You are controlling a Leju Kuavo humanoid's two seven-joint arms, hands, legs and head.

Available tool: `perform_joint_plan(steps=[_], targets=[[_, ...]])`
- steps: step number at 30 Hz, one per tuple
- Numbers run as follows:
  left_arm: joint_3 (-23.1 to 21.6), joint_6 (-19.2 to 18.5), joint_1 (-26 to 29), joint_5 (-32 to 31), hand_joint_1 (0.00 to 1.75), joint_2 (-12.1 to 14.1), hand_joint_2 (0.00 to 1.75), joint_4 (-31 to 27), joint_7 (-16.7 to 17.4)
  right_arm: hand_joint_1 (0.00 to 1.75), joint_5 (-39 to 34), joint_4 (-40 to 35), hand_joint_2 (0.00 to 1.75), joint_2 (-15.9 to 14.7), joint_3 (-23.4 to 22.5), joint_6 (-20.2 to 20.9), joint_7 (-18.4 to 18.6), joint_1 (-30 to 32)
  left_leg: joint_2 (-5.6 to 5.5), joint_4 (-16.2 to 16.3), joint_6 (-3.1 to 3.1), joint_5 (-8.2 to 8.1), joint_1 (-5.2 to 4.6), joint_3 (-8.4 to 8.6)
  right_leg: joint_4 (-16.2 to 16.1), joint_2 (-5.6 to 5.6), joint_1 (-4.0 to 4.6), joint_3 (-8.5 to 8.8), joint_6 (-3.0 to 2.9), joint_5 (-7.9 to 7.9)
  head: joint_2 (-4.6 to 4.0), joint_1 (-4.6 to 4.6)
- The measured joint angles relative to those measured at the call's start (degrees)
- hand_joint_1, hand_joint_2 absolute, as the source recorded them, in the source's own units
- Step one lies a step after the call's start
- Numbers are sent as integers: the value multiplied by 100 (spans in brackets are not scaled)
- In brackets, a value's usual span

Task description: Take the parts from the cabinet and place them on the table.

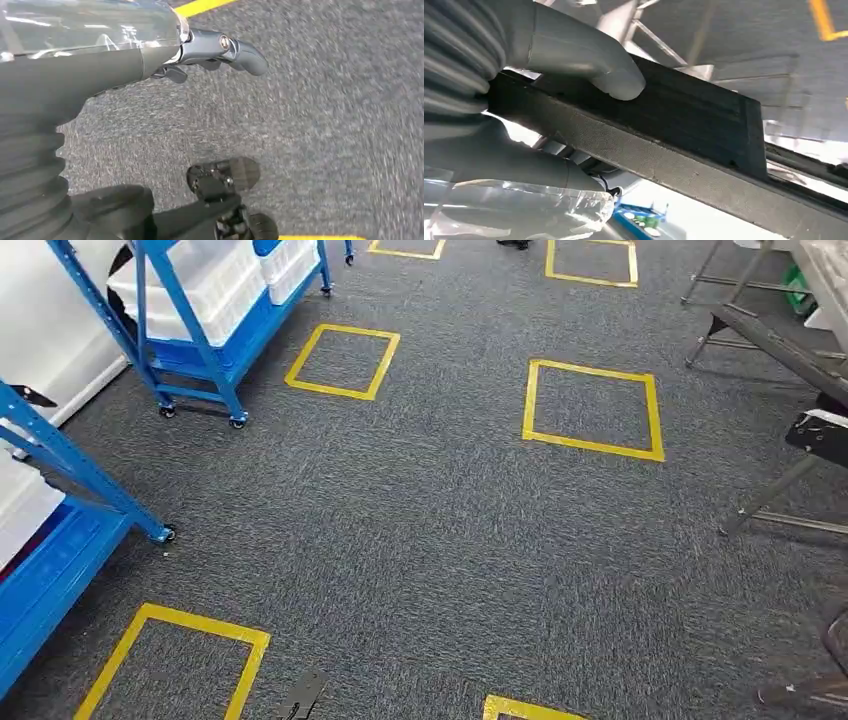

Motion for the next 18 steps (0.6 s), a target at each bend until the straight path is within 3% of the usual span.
perform_joint_plan(steps=[1,2,3,4,7,8,9,10,12,13,14,15,16,17,18], targets=[[0,-2,-1,0,0,-13,175,0,7,175,31,0,175,15,4,50,15,-75,73,32,-24,-29,7,0,-485,-67,-19,272,21,231,0,0],[0,-2,-2,0,0,-15,175,0,15,175,81,0,175,35,17,92,28,-181,151,93,-58,-81,15,0,-1092,-242,-28,624,49,468,2,0],[2,-2,-7,0,0,-4,175,0,26,175,129,2,175,59,39,135,48,-272,208,134,-102,-128,-35,-16,-1287,-471,55,729,23,348,0,0],[0,0,-4,7,0,-15,175,0,24,175,166,4,175,94,57,188,63,-374,267,181,-139,-167,-47,-23,-1314,-371,56,711,-61,395,0,-2],[2,9,-6,15,0,-17,175,0,24,175,238,48,175,155,120,305,79,-585,445,174,-214,-209,-45,24,-1278,-156,77,668,-152,381,2,0],[2,9,-13,15,0,-17,175,0,22,175,249,50,175,170,140,328,76,-664,420,203,-262,-253,-30,-4,-1299,-89,44,679,-198,402,2,-7],[2,9,-18,7,0,-17,175,0,13,175,251,48,175,190,142,330,79,-738,74,369,-292,-382,18,-49,-1301,-41,41,682,-232,402,0,-4],[2,2,-10,2,0,-20,175,0,9,175,249,48,175,210,153,339,79,-799,-156,785,-296,-620,39,-226,-1300,16,50,685,-263,398,0,-4],[2,-20,18,0,0,-20,175,0,22,175,221,46,175,227,177,356,76,-825,-256,1750,-294,-1037,50,-684,-1299,152,87,686,-287,391,0,-4],[2,-24,22,0,0,-22,175,0,26,175,205,46,175,229,192,363,61,-815,-268,2069,-281,-1095,49,-858,-1297,230,112,685,-295,392,0,-4],[2,-26,19,0,0,-22,175,0,28,175,181,46,175,227,212,365,61,-803,-275,2113,-258,-1028,45,-912,-1294,317,130,686,-296,392,0,-4],[2,-26,13,0,0,-24,175,0,41,175,166,46,175,223,225,365,63,-801,-289,1841,-219,-807,36,-817,-1284,414,139,688,-295,392,0,-4],[2,-26,11,0,0,-24,175,0,46,175,142,44,175,218,225,360,63,-801,-340,1352,-181,-509,29,-609,-1279,500,139,692,-295,392,0,-4],[2,-26,9,0,0,-24,175,0,52,175,116,37,175,219,225,356,63,-797,-458,809,-146,-216,28,-372,-1276,581,136,701,-294,392,2,-4],[2,-26,8,0,0,-24,175,0,57,175,105,33,175,218,230,354,63,-785,-775,414,-119,-105,30,-221,-1277,645,117,697,-289,394,2,-4]])
